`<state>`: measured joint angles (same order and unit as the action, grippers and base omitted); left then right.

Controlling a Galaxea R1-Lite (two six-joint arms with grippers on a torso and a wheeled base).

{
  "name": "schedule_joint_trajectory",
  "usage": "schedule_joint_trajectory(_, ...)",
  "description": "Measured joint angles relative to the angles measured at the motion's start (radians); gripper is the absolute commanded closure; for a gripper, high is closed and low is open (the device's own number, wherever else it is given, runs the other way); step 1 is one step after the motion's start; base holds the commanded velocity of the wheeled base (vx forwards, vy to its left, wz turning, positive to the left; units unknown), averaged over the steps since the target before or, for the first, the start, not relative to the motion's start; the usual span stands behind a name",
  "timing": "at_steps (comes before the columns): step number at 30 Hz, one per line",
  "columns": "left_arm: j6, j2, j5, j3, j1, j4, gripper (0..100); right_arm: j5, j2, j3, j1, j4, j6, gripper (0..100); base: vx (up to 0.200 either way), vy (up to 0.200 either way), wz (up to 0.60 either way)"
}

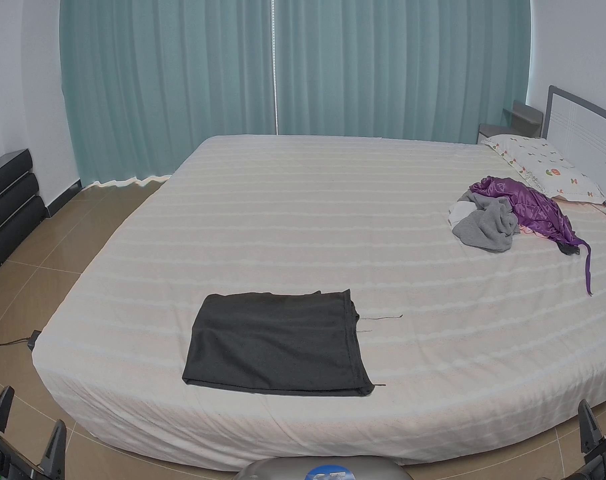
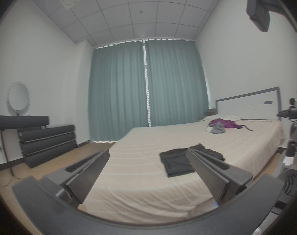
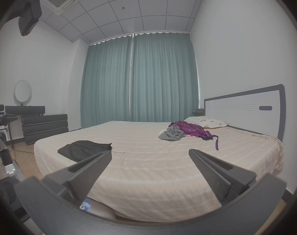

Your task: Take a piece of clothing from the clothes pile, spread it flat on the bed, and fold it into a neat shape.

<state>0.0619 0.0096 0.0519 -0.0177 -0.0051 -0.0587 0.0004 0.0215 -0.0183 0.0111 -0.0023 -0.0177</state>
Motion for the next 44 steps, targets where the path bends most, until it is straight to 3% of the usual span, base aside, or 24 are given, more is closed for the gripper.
schedule_joint_trajectory(3,-0.035,0.0,0.056,0.0,0.0,0.0,0,0.001,-0.004,0.001,-0.006,0.0,-0.002,0,0.0,0.0,0.0)
schedule_joint_trajectory(6,-0.051,0.0,0.059,0.0,0.0,-0.001,0,0.001,-0.006,0.001,-0.01,-0.001,-0.003,0,0.0,0.0,0.0)
schedule_joint_trajectory(15,-0.047,0.001,-0.009,0.0,0.0,0.08,0,0.003,-0.009,0.001,-0.011,-0.003,0.0,0,0.0,0.0,0.0)
schedule_joint_trajectory(44,-0.056,0.003,-0.028,0.0,0.001,0.062,0,0.003,-0.009,0.001,-0.007,-0.002,0.011,0,0.0,0.0,0.0)
